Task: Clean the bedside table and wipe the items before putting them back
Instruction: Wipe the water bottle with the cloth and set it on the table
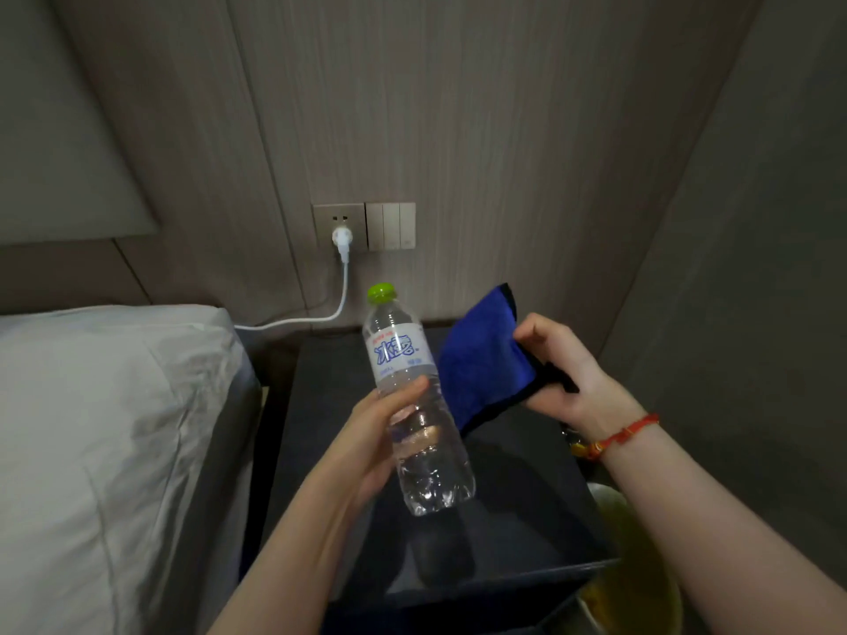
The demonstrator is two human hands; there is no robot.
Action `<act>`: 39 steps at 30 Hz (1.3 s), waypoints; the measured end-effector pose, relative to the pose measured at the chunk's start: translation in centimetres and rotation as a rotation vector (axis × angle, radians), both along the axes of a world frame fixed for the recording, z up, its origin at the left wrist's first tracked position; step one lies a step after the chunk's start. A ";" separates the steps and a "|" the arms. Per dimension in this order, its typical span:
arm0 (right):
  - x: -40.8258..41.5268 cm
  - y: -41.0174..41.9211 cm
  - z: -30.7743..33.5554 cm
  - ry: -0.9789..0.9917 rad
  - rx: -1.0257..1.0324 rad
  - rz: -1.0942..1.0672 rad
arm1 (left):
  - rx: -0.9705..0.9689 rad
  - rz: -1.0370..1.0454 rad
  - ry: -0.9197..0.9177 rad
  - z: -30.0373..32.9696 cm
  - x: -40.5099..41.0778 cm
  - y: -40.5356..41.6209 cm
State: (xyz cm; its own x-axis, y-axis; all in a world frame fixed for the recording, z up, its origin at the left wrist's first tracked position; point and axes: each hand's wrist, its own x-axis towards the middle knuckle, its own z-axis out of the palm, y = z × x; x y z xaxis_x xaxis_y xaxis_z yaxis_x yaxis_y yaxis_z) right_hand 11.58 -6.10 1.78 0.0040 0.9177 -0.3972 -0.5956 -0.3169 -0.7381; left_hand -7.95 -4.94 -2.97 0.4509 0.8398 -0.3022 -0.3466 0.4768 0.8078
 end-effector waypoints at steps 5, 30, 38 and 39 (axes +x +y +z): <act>-1.5 -2.5 2.7 0.121 0.171 0.145 | 0.107 -0.032 -0.059 2.7 -0.3 -1.2; -7.0 -6.7 6.4 -0.459 0.543 -0.192 | 0.741 -0.084 0.140 8.8 -1.8 -8.0; -7.5 -6.8 9.6 -0.392 0.437 -0.403 | 0.707 -0.055 0.187 10.1 -1.4 -7.9; -7.8 -6.9 9.7 -0.404 0.443 -0.411 | 0.698 -0.049 0.171 10.1 -1.4 -7.9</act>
